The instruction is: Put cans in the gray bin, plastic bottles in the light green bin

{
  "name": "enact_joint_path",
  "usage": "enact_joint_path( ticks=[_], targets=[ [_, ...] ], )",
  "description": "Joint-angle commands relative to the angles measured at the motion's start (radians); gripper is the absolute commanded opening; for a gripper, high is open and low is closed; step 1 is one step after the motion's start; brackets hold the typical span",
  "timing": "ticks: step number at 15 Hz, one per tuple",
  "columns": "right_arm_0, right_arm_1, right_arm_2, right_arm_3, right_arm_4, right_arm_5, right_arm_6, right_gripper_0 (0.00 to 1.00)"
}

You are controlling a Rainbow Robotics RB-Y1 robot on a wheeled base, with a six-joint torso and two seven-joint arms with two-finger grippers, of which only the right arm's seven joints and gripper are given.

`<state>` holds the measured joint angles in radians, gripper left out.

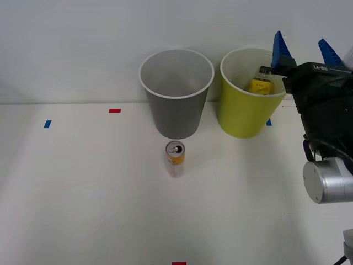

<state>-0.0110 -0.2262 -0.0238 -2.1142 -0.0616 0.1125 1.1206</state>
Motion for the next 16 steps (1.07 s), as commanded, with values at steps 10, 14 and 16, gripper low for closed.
enact_joint_path(
  ticks=[10, 14, 16],
  targets=[
    [0.720, -0.044, 0.042, -0.007, 0.166, -0.655, 0.024, 1.00],
    [0.896, -0.005, 0.061, -0.006, 0.154, -0.700, 0.220, 1.00],
    [0.990, 0.008, 0.105, -0.006, 0.105, -0.717, 0.280, 1.00]
  ],
)
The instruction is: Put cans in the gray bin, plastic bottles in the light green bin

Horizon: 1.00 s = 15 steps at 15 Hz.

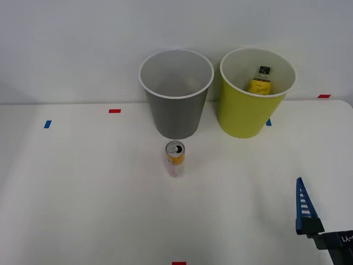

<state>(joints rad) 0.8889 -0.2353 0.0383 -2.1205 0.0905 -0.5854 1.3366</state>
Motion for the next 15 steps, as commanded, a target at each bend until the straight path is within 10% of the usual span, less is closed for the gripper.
enact_joint_path(
  ticks=[1, 15],
  targets=[
    [0.125, 0.019, 0.045, -0.001, -0.057, -0.039, 0.079, 1.00],
    [0.191, 0.007, 0.029, 0.228, -0.049, -0.338, -0.086, 1.00]
  ],
)
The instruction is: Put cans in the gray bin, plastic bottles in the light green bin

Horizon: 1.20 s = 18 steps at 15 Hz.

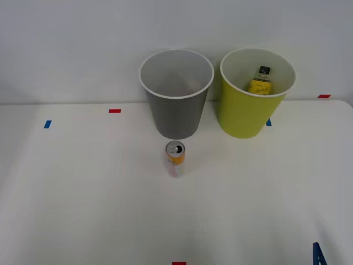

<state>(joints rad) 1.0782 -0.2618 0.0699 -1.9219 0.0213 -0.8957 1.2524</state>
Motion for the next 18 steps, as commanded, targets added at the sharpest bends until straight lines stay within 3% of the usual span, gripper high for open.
enact_joint_path(
  ticks=[1, 5, 12, 15, 18],
  targets=[
    [0.002, 0.050, -0.004, 0.049, 0.031, -0.049, 0.010, 1.00],
    [0.002, 0.093, -0.013, 0.129, 0.042, -0.158, 0.033, 1.00],
    [0.017, 0.118, -0.055, 0.133, 0.069, -0.161, 0.010, 1.00],
    [0.017, 0.116, -0.102, 0.133, 0.144, -0.158, -0.162, 1.00],
    [0.017, 0.084, -0.125, 0.127, 0.152, -0.160, -0.206, 1.00]
  ],
)
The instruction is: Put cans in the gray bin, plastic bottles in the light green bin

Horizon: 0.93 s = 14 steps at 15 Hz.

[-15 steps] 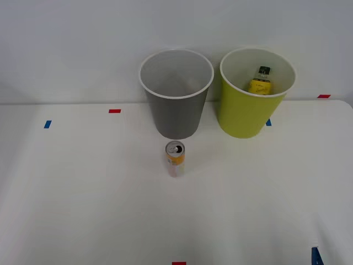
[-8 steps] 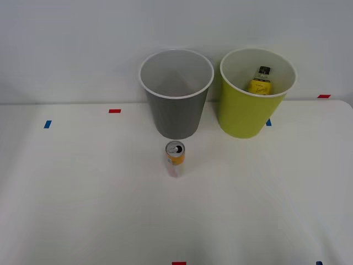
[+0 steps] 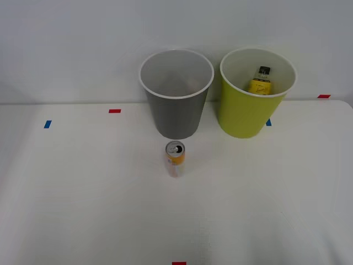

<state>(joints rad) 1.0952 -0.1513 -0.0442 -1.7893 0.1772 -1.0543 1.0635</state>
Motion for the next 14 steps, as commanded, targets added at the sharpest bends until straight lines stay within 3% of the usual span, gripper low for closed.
enact_joint_path(
  ticks=[1, 7, 14],
  targets=[
    [-0.003, -0.034, -0.011, -0.005, -0.008, -0.001, -0.014, 1.00],
    [-0.028, -0.082, -0.019, -0.005, -0.018, 0.014, -0.020, 1.00],
    [-0.028, -0.079, -0.019, -0.004, -0.031, 0.022, -0.031, 1.00]
  ],
)
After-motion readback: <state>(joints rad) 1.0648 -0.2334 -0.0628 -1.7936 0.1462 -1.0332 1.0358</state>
